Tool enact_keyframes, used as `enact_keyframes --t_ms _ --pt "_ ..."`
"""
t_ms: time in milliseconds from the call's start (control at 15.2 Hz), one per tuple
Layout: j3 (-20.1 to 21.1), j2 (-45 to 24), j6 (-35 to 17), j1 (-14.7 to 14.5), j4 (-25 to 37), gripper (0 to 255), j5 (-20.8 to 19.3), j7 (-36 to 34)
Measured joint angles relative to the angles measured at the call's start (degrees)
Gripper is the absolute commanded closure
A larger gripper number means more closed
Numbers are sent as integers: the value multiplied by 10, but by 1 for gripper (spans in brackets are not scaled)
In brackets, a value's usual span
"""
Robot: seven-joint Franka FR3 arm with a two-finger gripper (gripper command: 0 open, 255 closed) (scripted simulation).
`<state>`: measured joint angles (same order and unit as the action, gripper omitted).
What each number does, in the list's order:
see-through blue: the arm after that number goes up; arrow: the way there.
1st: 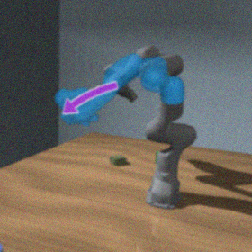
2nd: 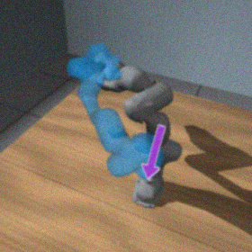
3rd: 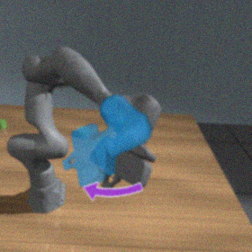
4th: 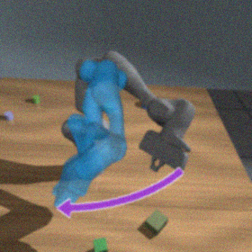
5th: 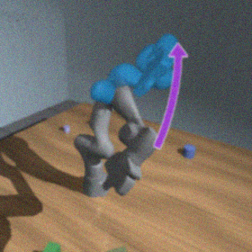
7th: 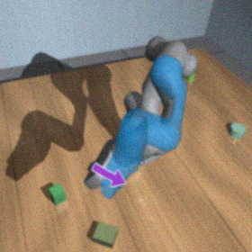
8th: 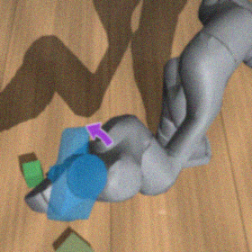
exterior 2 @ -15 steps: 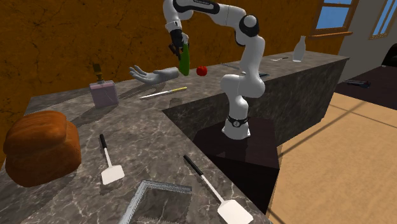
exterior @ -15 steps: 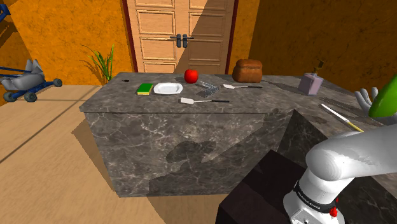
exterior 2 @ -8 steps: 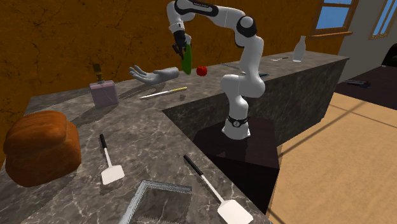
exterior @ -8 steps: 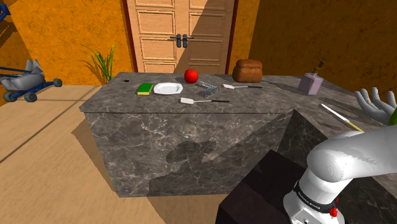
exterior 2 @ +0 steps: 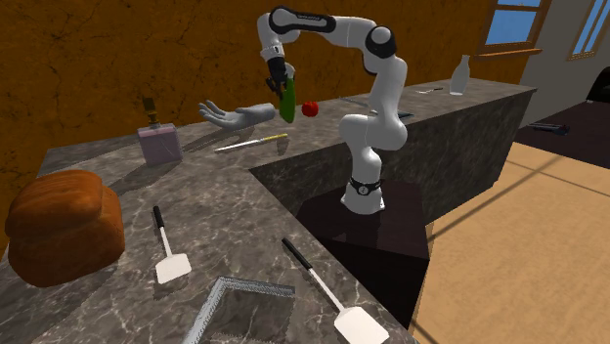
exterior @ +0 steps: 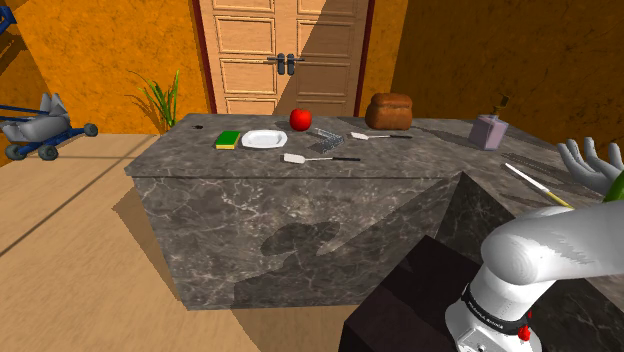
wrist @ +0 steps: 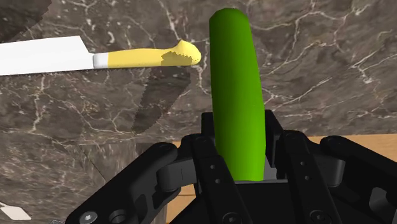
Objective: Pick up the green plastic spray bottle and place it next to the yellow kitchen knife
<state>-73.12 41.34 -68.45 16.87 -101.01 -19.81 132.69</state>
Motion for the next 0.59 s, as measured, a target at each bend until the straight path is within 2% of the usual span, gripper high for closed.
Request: enact_keyframes --t_ms 594 --pt "-16 20 -57 13 -67 255 -23 1"
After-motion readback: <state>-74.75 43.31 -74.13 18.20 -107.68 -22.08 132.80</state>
